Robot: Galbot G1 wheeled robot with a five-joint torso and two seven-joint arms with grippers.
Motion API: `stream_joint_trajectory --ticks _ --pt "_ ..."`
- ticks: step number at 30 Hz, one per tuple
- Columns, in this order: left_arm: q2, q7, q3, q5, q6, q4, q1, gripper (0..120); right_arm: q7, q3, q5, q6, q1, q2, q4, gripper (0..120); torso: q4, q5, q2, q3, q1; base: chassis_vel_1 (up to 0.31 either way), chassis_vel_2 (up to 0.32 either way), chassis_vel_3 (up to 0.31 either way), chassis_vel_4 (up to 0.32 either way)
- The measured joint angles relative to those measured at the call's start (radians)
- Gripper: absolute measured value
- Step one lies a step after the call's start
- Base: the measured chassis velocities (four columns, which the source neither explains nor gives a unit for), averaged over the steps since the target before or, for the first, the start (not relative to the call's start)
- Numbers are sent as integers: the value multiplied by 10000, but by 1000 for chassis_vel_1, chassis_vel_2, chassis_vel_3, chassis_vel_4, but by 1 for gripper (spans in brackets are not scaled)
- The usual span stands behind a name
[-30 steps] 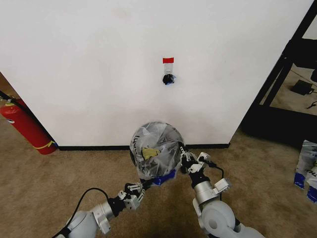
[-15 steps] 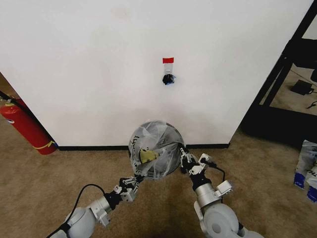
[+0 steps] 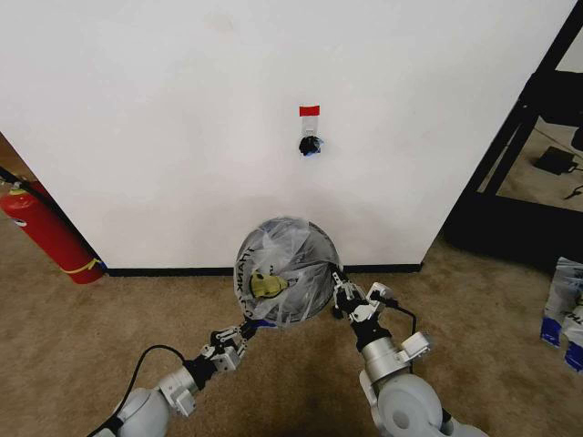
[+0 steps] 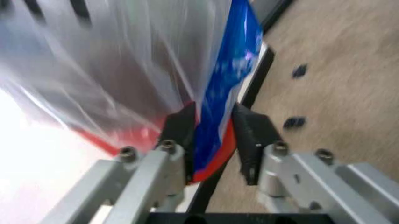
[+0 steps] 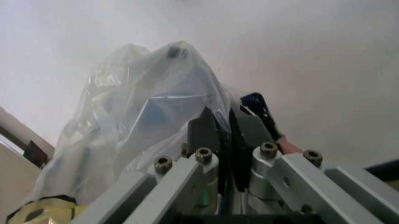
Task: Pick up the garbage bag from the wall and place it over the trash bin.
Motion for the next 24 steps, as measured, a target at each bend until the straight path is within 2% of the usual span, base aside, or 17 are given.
stream_joint_trajectory --ticks 4,5,7,8,11,12,15,18,19,20,24 --pt "154 570 -316 -47 -330 11 128 44 -235 180 -46 175 159 22 -287 1 2 -1 0 0 0 0 0 0 0" --pt "154 570 -316 -47 -330 11 128 44 -235 180 -46 175 159 22 -287 1 2 -1 0 0 0 0 0 0 0" --pt "262 619 -629 -90 -428 252 133 52 -433 330 -16 243 200 -80 -510 1 2 0 0 0 0 0 0 0 0" --pt "317 610 -835 -261 -457 492 80 59 -762 439 102 302 180 -223 -704 1 3 1 0 0 0 0 0 0 0" --pt "359 515 -1282 -1156 -441 983 -126 69 -2171 629 444 466 17 -592 -1175 1 -1 -2 0 0 0 0 0 0 0" --pt "359 515 -1282 -1156 -441 983 -126 69 -2171 629 444 466 17 -592 -1175 1 -1 -2 0 0 0 0 0 0 0" --pt "442 532 -1606 -3438 -46 935 -124 84 -4594 787 737 890 -58 -902 -2166 1 0 -1 0 1 0 0 0 0 0" --pt "487 634 -1858 -5213 295 509 -18 95 -5627 831 1025 957 -21 -1007 -2583 1 2 1 0 0 0 0 0 0 0" --pt "494 677 -1956 -5906 488 273 14 98 -5984 839 1131 977 36 -1011 -2739 1 1 -1 0 0 0 0 0 0 0" --pt "494 677 -1956 -5906 488 273 14 98 -5984 839 1131 977 36 -1011 -2739 1 1 -1 0 0 0 0 0 0 0" --pt "585 859 -1960 -7696 1257 -690 178 100 -7277 837 1581 977 247 -1002 -3171 1 1 1 0 1 0 0 0 0 0"
